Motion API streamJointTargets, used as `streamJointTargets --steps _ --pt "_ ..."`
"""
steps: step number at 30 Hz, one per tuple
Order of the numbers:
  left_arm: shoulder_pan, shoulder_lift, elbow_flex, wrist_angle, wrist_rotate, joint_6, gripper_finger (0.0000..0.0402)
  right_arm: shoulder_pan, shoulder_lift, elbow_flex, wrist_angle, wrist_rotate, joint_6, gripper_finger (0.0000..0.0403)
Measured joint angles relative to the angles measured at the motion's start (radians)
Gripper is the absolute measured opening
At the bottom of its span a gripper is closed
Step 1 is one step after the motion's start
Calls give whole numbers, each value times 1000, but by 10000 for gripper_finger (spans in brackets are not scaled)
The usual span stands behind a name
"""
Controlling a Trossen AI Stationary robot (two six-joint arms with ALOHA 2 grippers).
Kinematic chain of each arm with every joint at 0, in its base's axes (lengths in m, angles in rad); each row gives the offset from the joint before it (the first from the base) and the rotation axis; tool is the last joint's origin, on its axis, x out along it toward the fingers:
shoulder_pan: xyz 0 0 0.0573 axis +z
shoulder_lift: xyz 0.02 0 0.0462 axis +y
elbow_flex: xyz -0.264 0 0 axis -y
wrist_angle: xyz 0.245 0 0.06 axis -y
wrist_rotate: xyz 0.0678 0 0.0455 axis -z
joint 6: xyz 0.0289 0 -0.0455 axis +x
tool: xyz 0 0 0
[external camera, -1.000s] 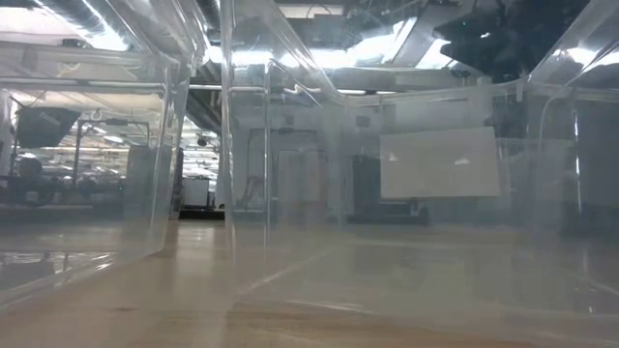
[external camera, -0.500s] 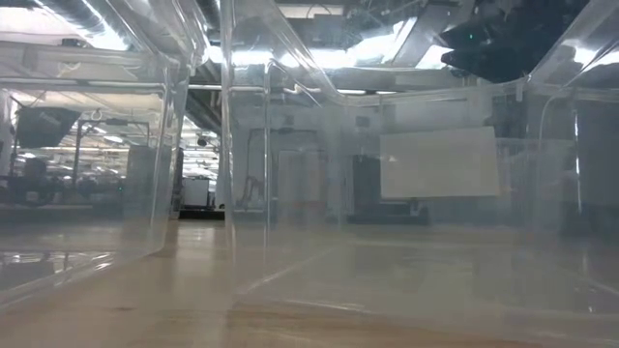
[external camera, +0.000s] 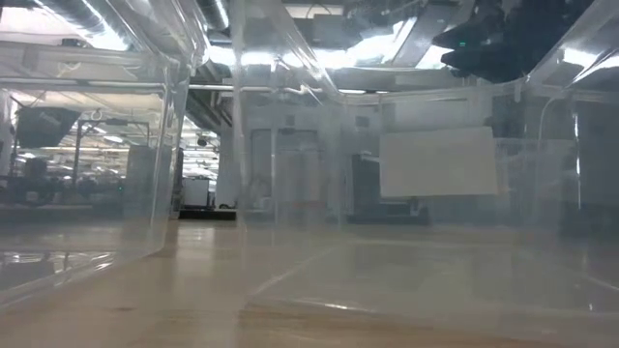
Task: Sort soda cans
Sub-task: Move middle left bin to the center of the table, then put the top right white and black peach soda can into the middle transparent bin
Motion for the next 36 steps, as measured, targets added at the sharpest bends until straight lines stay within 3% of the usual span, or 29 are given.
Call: streamJointTargets --steps 6,18,21,29,36 --pt "47 1 0 7 -118 -6 198 0 0 0 -2 0 0 172" --pt "182 -15 2 -13 -189 1 198 0 -1 0 8 0 0 172" --pt "193 -70 -2 -57 -209 15 198 0 -15 0 4 0 0 172" --pt "164 -290 -21 -295 -411 19 198 0 -63 0 19 15 0 172" --pt "152 -568 -237 -294 -576 -6 198 0 -28 38 24 35 -25 172"
